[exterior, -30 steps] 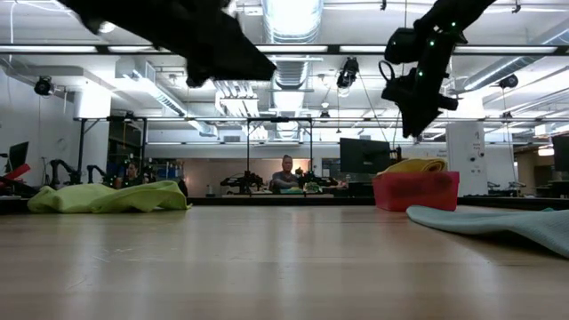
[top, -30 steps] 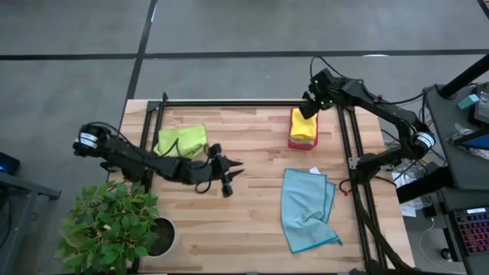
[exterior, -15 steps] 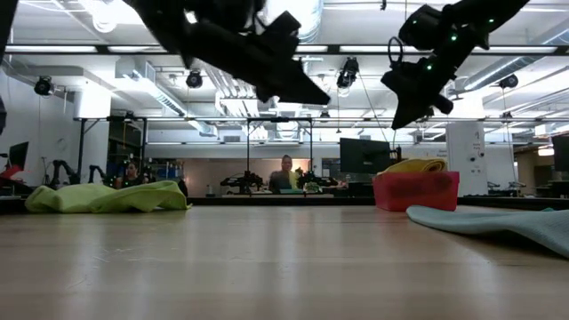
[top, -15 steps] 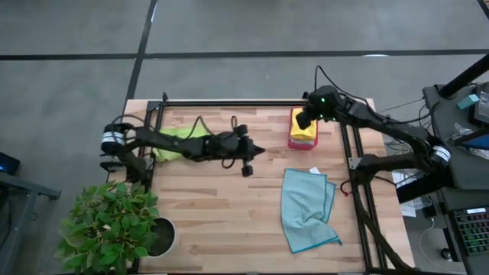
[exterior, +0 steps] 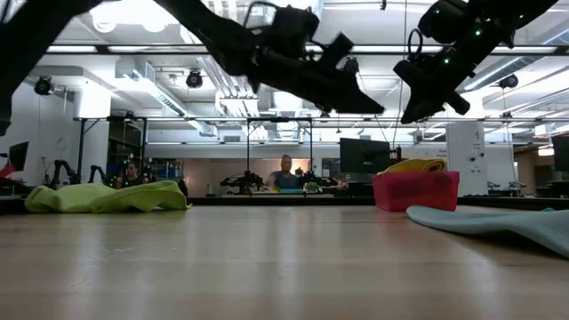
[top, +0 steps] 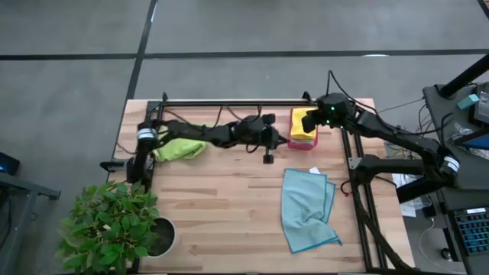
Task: Fold microfiber towels
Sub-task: Put the folded yellow microfiber towel into the red bin
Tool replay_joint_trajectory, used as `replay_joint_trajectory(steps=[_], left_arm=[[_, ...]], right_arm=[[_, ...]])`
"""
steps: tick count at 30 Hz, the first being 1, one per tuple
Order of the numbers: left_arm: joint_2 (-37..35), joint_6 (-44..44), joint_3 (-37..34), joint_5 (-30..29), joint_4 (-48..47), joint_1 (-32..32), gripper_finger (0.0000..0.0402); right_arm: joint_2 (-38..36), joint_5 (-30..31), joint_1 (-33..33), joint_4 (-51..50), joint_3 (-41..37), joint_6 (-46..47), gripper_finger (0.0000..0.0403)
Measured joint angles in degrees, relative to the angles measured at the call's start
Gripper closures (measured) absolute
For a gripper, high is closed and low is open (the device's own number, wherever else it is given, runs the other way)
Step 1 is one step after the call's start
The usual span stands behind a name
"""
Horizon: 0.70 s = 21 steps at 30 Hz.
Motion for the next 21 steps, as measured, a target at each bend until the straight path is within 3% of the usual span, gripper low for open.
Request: replay_joint_trajectory(steps=[9,21], left_arm=[[13.08,-4.90,14.26,0.42,-0.48,4.42,0.0402],[21.85,-10.19,19.80,0.15,-0.66,4.94,0.0402]], right_arm=[[5.43,1.49,-2.27,0.15,2.59,-0.28,0.0394],[16.49,1.28,-7.82,-0.02,3.37,-0.94,0.0394]])
